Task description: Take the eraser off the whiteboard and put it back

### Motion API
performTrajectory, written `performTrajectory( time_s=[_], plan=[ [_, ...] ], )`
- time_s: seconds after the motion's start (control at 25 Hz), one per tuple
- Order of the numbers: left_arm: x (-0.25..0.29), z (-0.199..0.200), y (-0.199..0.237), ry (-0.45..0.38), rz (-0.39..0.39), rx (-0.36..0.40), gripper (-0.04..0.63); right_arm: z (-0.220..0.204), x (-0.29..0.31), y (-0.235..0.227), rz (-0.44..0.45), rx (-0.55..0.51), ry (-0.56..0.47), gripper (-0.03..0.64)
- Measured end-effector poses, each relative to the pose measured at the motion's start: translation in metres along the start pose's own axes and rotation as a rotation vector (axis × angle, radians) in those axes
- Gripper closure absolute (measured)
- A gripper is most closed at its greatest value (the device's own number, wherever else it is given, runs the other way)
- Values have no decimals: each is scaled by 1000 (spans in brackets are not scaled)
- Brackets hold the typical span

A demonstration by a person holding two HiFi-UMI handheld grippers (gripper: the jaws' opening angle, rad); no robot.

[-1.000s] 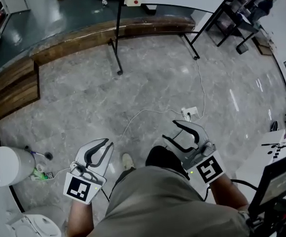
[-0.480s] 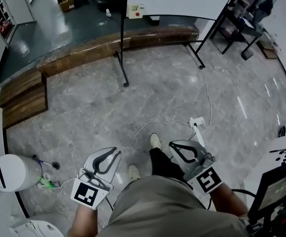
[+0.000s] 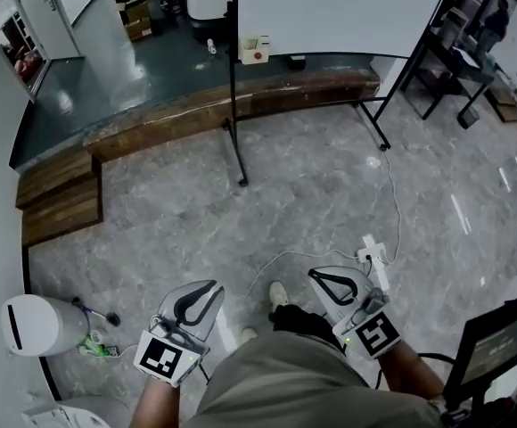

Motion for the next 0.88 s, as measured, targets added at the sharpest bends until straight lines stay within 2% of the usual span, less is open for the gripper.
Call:
performTrajectory(
  time_s=[0.16,0.4,0.52,0.72,0.88],
  plan=[
    [45,22,36,7,37,18,540,-5,29,-54,15,15,-23,615],
    [117,67,76,29,67,51,540,-8,61,-147,-16,74,-40,615],
    [147,74,95,40,76,55,540,-22,79,-183,-21,83,-44,614],
    [182,79,123,60,58,32,540,-44,106,-209,-29,114,-12,614],
    [205,73,163,72,34,34,537,-50,138,-224,-40,118,-14,614]
  ],
)
Point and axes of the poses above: the fingertips, and each gripper's own axes: x forward along the fingers, y to its left, z out of its top, the point moved 6 cm from there along -x, backward along the fingers, and after that the axes turned 15 degrees about -z, right-handed, at the moved point
